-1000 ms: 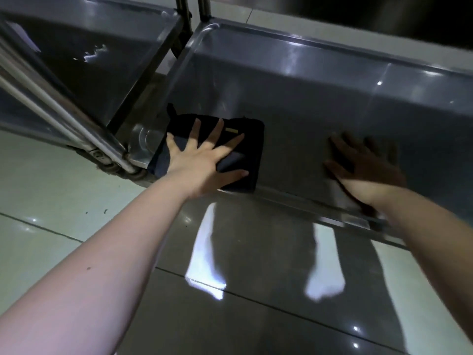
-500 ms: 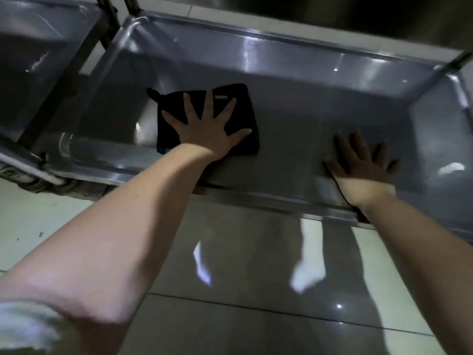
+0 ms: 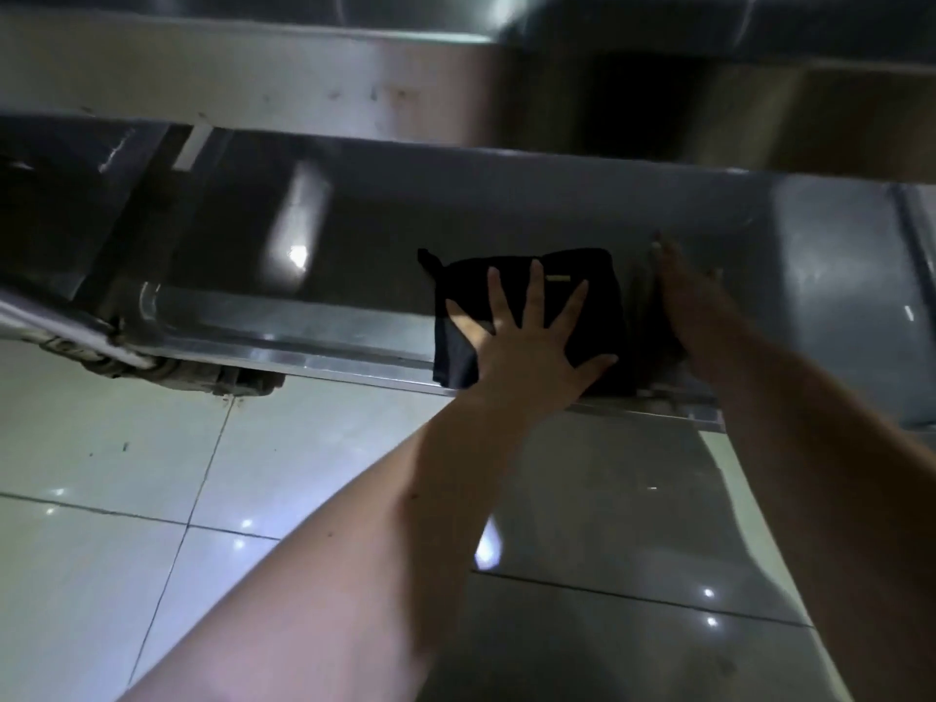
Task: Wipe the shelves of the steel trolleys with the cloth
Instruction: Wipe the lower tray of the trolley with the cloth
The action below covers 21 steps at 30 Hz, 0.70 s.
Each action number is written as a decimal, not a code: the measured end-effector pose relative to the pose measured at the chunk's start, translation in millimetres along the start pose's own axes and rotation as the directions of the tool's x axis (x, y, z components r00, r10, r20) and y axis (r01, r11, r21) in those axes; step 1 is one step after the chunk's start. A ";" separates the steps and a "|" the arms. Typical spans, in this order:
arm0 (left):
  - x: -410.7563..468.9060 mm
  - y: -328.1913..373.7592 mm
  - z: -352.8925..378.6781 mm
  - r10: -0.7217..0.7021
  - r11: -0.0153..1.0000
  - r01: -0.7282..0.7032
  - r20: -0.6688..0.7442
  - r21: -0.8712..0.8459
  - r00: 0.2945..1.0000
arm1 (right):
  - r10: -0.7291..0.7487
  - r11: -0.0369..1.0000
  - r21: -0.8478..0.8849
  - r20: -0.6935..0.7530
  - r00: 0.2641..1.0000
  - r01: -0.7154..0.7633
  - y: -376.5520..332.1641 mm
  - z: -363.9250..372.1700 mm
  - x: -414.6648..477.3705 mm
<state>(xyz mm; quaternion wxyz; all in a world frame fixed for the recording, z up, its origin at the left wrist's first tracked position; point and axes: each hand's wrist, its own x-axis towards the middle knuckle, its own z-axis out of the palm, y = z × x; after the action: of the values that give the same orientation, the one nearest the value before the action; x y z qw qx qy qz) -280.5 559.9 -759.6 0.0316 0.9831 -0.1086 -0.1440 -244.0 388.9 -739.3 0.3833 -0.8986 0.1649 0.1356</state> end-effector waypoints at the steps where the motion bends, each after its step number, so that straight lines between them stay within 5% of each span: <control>1: 1.8 5.2 -2.2 0.008 0.998 -0.007 0.014 -0.059 1.000 | 0.006 0.996 0.093 -0.045 0.999 -0.002 -7.7 2.7 -4.2; 4: 6.0 -19.8 -17.2 -0.052 0.951 0.048 -0.007 -0.305 0.999 | -0.015 0.983 0.177 -0.204 0.979 0.052 -44.0 37.4 -23.3; 6: -1.0 -63.6 -26.5 -0.158 0.949 0.119 -0.111 -0.293 0.981 | -0.255 0.965 -0.107 -0.192 0.948 0.238 -60.6 73.8 -39.0; 9: -18.0 -118.4 -26.2 -0.231 0.960 0.203 -0.132 -0.193 0.964 | -0.522 0.715 -0.535 0.021 0.853 0.450 -55.5 111.7 -55.3; 21: -17.4 -121.5 1.9 -0.186 0.981 0.182 -0.060 -0.066 0.981 | -0.350 0.714 -0.614 0.100 0.931 0.335 10.5 47.8 -26.7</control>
<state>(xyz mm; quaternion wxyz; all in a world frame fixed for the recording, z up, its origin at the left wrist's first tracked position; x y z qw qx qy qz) -272.5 682.1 -768.0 0.0514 0.9917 -0.0115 -0.1169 -278.1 422.3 -768.1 0.0819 -0.9903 -0.0538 0.0985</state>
